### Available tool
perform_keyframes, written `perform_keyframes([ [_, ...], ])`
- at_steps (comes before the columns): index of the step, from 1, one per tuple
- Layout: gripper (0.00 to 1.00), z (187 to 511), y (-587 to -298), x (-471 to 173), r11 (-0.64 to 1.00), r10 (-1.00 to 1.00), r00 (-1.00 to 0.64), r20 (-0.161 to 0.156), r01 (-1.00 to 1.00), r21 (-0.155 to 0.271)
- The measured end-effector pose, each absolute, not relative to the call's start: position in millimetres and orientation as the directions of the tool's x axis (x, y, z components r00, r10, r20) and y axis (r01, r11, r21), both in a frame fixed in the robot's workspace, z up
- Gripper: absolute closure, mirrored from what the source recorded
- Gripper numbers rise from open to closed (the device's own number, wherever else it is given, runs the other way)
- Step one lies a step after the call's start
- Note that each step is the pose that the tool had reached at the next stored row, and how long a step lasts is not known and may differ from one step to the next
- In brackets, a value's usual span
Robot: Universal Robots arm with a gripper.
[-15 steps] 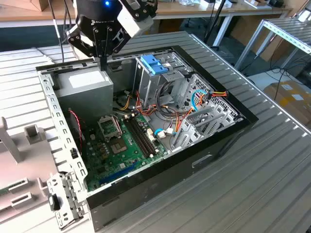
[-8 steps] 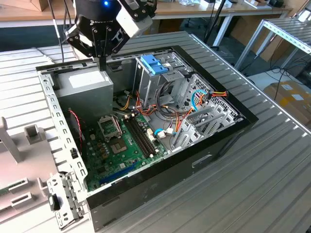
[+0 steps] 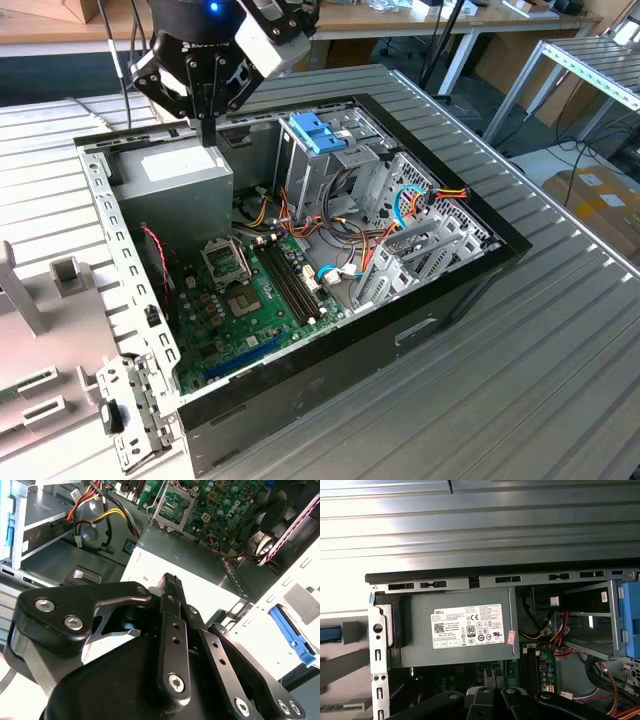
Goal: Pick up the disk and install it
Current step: 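Reach for the disk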
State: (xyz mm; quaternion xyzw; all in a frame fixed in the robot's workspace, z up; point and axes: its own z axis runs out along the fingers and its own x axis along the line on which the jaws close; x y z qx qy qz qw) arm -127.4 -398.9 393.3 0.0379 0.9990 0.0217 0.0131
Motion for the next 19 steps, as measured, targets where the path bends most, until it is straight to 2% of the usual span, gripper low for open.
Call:
perform_keyframes([
  [19,0.89,393.3,-398.9,-132.4,0.996,0.076,-0.997,-0.024,0.075,0.044],
])
